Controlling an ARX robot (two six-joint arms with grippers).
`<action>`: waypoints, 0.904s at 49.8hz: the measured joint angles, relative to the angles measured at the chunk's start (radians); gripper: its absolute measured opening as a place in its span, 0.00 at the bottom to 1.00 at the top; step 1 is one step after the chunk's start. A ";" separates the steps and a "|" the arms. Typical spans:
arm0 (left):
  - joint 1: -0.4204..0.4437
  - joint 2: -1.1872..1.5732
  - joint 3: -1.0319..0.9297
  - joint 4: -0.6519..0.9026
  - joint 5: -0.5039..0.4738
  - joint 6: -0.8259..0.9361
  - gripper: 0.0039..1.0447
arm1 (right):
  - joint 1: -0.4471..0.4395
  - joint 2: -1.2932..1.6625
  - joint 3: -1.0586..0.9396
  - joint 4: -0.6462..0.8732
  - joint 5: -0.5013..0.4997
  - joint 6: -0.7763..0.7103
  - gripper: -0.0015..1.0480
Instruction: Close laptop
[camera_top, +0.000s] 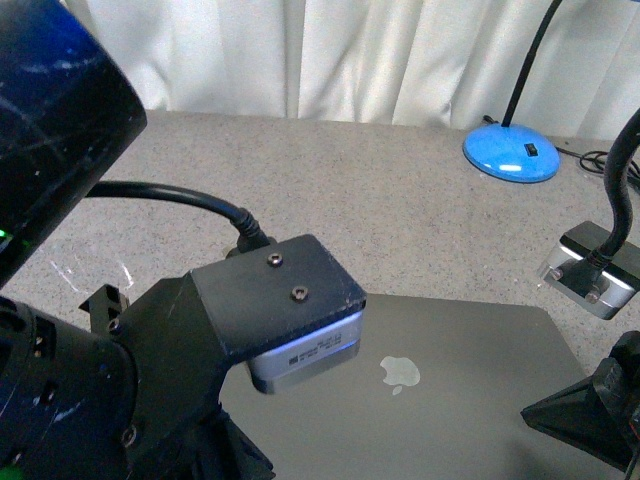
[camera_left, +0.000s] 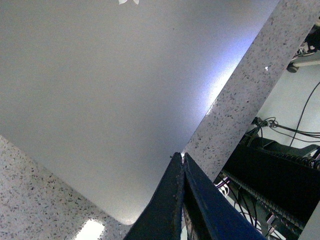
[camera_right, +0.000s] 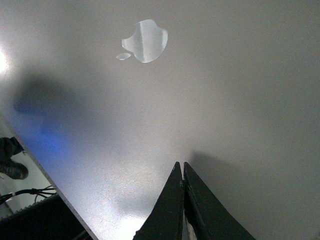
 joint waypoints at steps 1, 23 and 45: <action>-0.002 -0.001 -0.001 -0.007 -0.002 0.002 0.04 | 0.001 -0.001 0.000 -0.002 0.001 0.000 0.01; 0.031 -0.043 -0.014 -0.050 -0.030 0.020 0.04 | -0.031 -0.044 -0.011 -0.029 0.014 -0.001 0.01; 0.301 -0.130 -0.008 0.372 -0.396 -0.321 0.04 | -0.166 -0.259 -0.061 0.339 0.287 0.157 0.01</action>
